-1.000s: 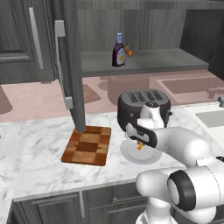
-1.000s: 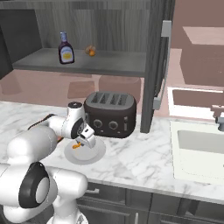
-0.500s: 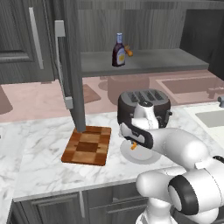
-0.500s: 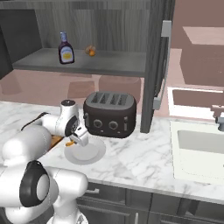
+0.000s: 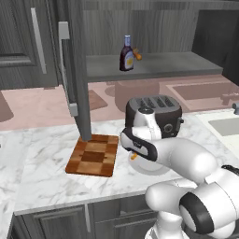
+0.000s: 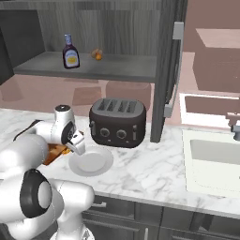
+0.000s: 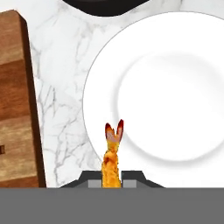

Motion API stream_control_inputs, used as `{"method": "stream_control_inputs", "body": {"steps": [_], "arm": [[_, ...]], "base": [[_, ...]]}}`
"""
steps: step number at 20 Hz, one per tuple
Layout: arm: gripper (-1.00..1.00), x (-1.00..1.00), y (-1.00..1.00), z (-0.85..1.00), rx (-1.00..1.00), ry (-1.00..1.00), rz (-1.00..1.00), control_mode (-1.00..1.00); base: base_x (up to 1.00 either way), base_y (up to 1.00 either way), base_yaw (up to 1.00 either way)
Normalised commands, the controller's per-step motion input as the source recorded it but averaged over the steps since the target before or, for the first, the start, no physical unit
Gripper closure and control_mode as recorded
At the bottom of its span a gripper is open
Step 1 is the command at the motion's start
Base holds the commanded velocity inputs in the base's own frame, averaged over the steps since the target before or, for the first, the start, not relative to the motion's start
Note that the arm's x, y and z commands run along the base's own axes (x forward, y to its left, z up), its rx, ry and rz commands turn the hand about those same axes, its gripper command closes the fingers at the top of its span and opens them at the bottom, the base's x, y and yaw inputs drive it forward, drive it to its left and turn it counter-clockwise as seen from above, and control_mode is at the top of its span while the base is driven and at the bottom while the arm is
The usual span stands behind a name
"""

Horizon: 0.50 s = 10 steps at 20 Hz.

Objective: Pick the shrimp from the plate and place it on the cutting board. Then pick the condiment bottle from the cabinet and place it next to the cutting board.

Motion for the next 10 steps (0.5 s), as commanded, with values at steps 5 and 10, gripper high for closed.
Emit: {"method": "stream_control_inputs", "body": {"steps": [5,10], "arm": [[1.0,0.0,0.33,0.08,0.0,0.0,-0.05,-1.0],[1.0,0.0,0.33,0.07,0.0,0.0,-0.05,-1.0]], "base": [[0.0,0.0,0.0],[0.0,0.0,0.0]]}}
